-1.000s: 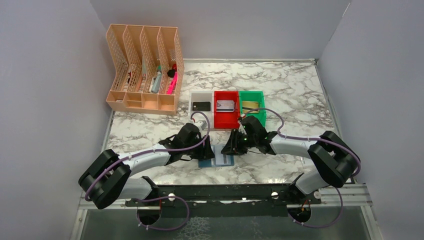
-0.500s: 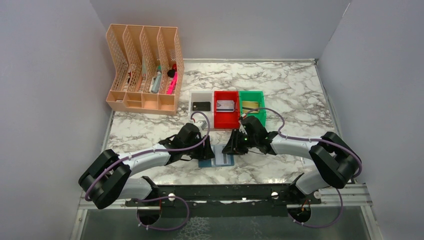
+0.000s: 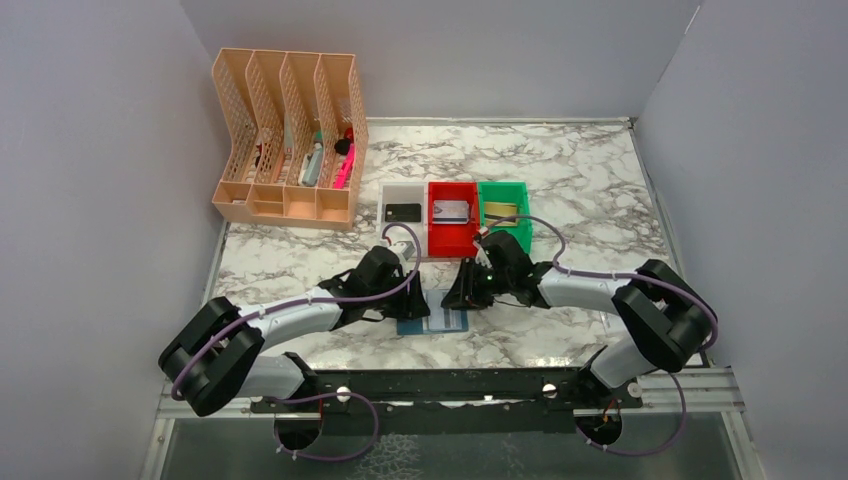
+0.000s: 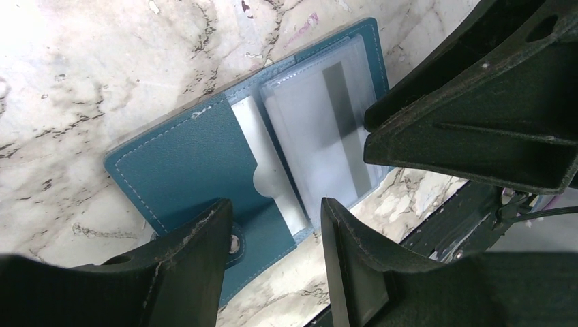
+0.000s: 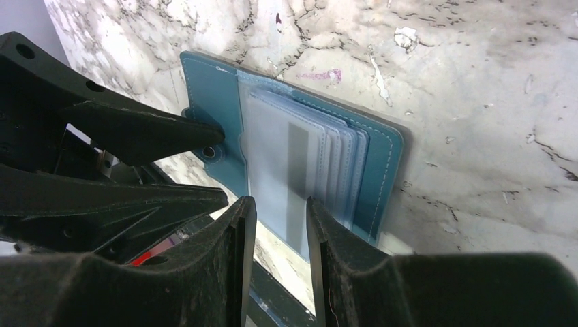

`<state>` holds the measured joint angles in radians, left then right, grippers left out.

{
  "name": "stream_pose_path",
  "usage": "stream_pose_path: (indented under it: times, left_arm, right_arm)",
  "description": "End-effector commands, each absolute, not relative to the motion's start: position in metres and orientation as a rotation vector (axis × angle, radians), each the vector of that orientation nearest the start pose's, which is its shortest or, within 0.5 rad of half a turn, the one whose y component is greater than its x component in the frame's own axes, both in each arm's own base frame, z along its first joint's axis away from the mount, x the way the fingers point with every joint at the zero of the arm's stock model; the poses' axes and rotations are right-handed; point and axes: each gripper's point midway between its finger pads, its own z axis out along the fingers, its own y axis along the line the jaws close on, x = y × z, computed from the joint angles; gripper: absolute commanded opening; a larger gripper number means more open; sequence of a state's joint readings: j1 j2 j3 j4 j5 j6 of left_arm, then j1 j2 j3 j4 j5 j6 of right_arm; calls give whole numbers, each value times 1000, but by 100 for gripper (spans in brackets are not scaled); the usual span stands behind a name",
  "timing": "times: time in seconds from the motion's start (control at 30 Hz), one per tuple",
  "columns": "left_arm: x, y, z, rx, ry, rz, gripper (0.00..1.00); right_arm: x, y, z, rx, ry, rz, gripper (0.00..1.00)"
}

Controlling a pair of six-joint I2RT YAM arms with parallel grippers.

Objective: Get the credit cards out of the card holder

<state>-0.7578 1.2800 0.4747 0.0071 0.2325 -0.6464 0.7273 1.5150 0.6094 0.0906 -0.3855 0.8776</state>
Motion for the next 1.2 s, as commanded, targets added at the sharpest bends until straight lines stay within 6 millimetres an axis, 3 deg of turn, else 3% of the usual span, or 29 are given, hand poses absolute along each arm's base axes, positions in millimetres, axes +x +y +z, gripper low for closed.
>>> stream_pose_path:
  times: [0.0,0.33,0.57,0.83,1.17]
  left_arm:
    - [171,-254,30,279,2557,-879,54]
    - [170,-255,31,275,2550,-885,53]
    - [175,-255,43,273,2508,-887,55]
    - [196,-242,59,291,2470,-712,62]
    - [186,-232,32,320,2544,-655,62]
  right_arm:
    - [183,304,37,-45,2694,1172,39]
    - [182,317,51,6,2639,1329,39]
    - [194,298,44,29,2665,1094,39]
    - [187,289,27,27,2722,1035,39]
    - [193,285,40,21,2684,993,39]
